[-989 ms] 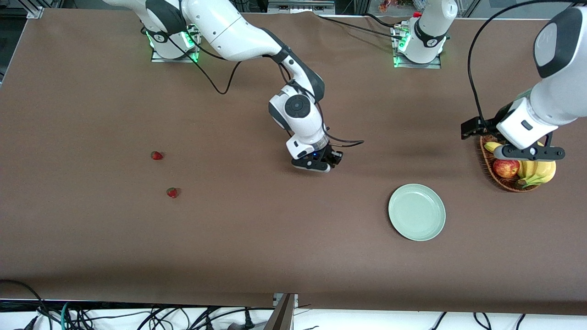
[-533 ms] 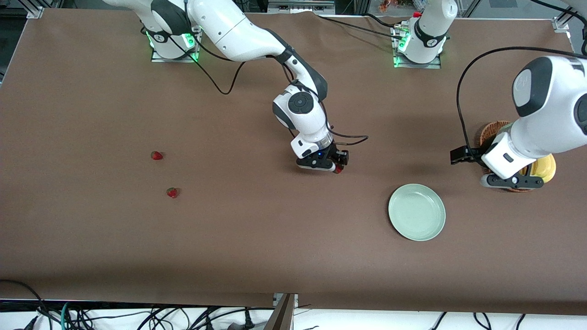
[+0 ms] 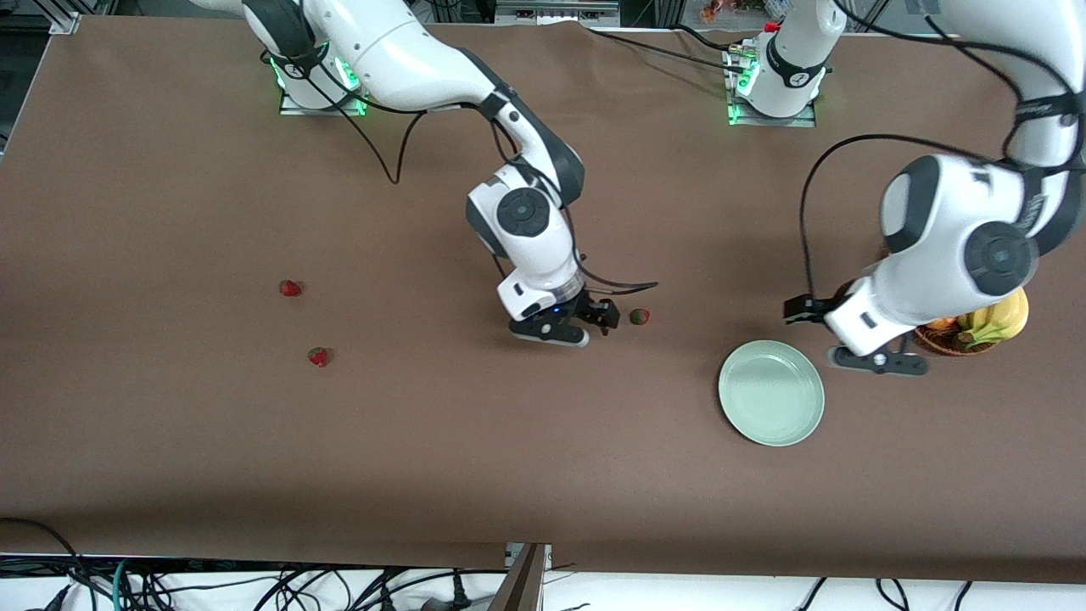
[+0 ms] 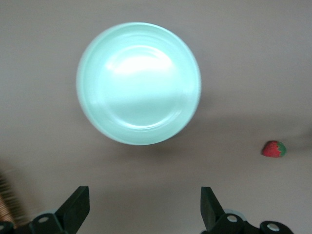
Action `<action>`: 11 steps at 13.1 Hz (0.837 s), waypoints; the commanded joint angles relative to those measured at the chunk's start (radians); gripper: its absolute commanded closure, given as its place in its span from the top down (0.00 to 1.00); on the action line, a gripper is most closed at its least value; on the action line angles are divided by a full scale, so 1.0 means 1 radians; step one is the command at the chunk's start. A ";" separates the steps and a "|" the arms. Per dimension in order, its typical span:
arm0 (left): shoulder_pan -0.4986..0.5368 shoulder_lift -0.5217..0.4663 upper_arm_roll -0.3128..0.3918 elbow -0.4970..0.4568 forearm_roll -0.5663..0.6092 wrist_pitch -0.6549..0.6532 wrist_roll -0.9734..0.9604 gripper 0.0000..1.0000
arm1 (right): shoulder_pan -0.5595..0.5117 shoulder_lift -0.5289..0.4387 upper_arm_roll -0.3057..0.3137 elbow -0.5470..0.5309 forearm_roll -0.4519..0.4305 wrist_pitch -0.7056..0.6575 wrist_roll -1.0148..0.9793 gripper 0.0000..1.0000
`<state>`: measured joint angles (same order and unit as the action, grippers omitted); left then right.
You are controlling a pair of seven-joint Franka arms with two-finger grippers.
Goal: Collect all strawberries into plate
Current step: 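Set the strawberry mid-table with the right gripper while the left gripper approaches, then grasp the strawberry with the left gripper while the right gripper returns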
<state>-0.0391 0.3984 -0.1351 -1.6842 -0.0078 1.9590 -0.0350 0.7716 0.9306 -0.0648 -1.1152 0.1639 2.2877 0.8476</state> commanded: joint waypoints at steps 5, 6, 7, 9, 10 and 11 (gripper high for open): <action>-0.107 0.034 -0.067 -0.150 -0.017 0.217 -0.108 1.00 | -0.150 -0.133 0.010 -0.020 -0.006 -0.351 -0.226 1.00; -0.132 0.046 -0.079 -0.188 -0.012 0.300 -0.168 1.00 | -0.173 -0.141 0.007 -0.020 -0.012 -0.399 -0.249 1.00; -0.171 0.062 -0.080 -0.221 -0.009 0.380 -0.213 1.00 | -0.186 -0.145 -0.015 -0.020 -0.012 -0.446 -0.293 1.00; -0.226 0.112 -0.077 -0.232 0.002 0.460 -0.300 1.00 | -0.190 -0.151 -0.079 -0.020 -0.012 -0.540 -0.402 1.00; -0.260 0.132 -0.074 -0.232 0.003 0.497 -0.343 1.00 | -0.190 -0.151 -0.110 -0.020 -0.011 -0.577 -0.448 1.00; -0.274 0.154 -0.072 -0.232 0.026 0.533 -0.371 1.00 | -0.195 -0.150 -0.140 -0.024 -0.012 -0.596 -0.499 1.00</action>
<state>-0.2770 0.5207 -0.2212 -1.9208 -0.0095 2.4375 -0.3466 0.5770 0.8030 -0.1666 -1.1149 0.1596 1.7378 0.4275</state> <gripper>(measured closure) 0.000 0.000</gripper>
